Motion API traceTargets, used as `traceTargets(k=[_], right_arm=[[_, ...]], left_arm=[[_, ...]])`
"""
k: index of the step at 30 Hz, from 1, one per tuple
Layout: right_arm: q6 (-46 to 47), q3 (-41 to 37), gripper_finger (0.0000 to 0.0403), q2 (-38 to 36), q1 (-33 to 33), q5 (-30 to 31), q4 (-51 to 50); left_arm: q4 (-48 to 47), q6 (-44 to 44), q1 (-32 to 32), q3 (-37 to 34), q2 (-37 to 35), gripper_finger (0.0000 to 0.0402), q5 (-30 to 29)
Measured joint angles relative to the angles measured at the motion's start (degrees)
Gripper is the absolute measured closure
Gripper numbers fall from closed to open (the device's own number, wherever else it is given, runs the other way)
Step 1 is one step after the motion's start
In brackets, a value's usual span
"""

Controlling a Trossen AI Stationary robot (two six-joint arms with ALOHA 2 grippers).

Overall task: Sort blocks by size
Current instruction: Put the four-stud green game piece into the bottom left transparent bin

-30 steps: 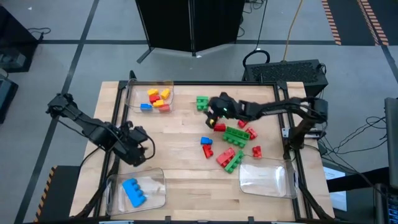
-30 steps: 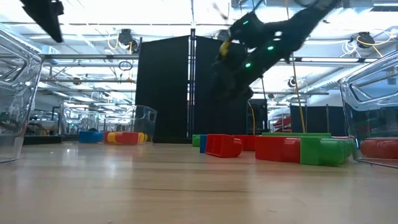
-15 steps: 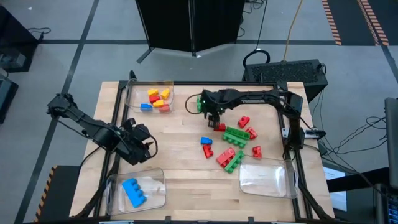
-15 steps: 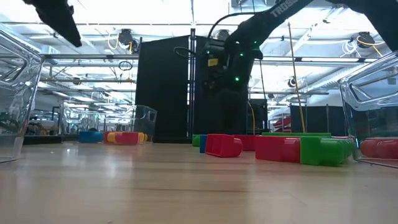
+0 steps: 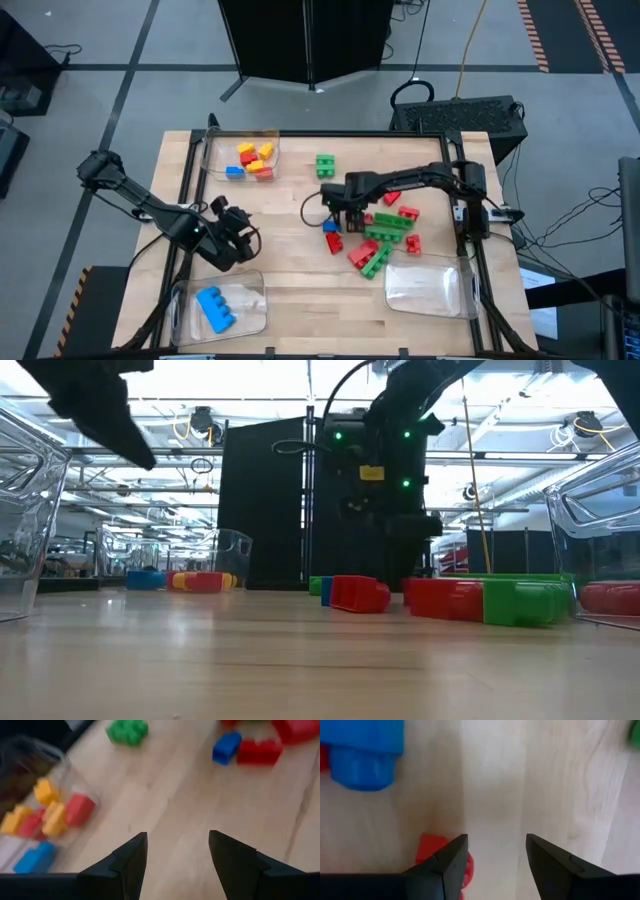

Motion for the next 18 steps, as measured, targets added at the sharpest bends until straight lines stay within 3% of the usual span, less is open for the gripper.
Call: traceTargets(k=[6,12,18], right_arm=[[-0.4,0.0,0.0215,0.0,3.1,0.2,4.9],[-0.1,0.0,0.0215,0.0,4.4,-6.9,5.7],[1.3,0.0,0.0215,0.0,6.7,-8.7,6.6]], left_arm=[[5.0,5.4,0.2,0.0,0.0,0.019,-5.6],[7.4,7.5,0.2,0.0,0.0,0.019,-6.0],[7.4,7.1,0.2,0.0,0.1,0.019,-6.0]])
